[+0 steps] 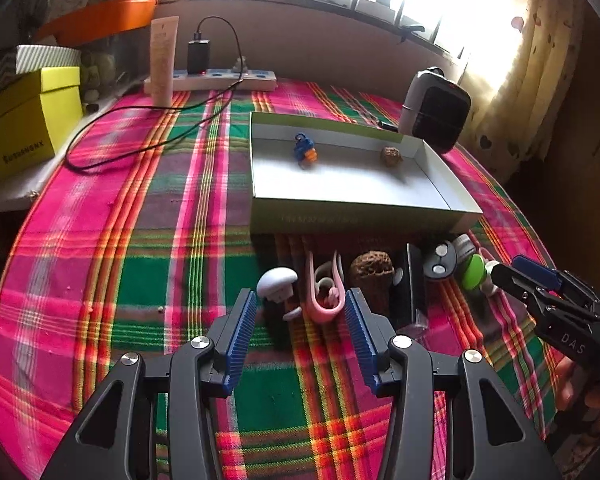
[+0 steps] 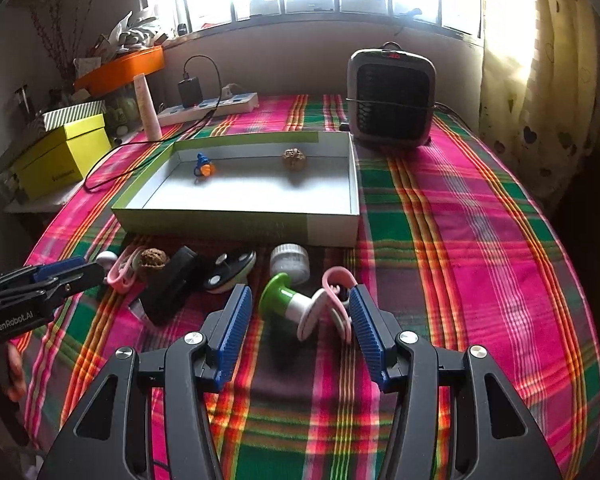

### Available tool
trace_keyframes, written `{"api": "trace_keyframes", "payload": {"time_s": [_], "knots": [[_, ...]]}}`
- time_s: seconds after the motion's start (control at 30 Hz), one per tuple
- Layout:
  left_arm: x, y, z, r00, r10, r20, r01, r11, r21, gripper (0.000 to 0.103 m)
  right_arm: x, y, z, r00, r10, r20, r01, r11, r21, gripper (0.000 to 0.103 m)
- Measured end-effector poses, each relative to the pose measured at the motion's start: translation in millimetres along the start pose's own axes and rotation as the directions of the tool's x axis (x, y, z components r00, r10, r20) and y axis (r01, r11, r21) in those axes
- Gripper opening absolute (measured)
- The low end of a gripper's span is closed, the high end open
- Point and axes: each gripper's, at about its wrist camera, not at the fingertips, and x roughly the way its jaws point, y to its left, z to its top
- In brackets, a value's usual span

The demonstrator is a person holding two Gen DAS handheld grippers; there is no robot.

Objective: Organize objects
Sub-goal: 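Withdraw both open grippers from the tray back toward the remaining objects, then grasp the white mushroom knob with the left gripper while the right gripper grasps the green spool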

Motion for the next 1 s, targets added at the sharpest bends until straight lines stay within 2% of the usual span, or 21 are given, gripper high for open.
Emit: {"api": "trace_keyframes", "payload": {"time_s": [0.43, 0.73, 1.0], "knots": [[9.4, 20.6, 0.5, 1.0, 0.02, -0.014, -0.021, 0.998, -0.066, 0.045, 3.7, -3.1, -11.1, 1.0, -0.004, -0.025, 0.005, 1.0, 0.025, 0.053], [21.2, 25.2, 7.4, 0.999, 0.041, -0.027, -0.043, 0.997, -0.059, 0.045, 5.1, -7.4, -9.4, 1.0, -0.007, -0.03, 0.008, 0.999, 0.037, 0.053], [25.2, 23.0, 9.3, 0.998, 0.063, -0.003, -0.063, 0.997, -0.042, 0.045, 2.2, -19.4, -8.5, 0.999, -0.012, -0.033, 0.015, 0.996, 0.084, 0.053]]}}
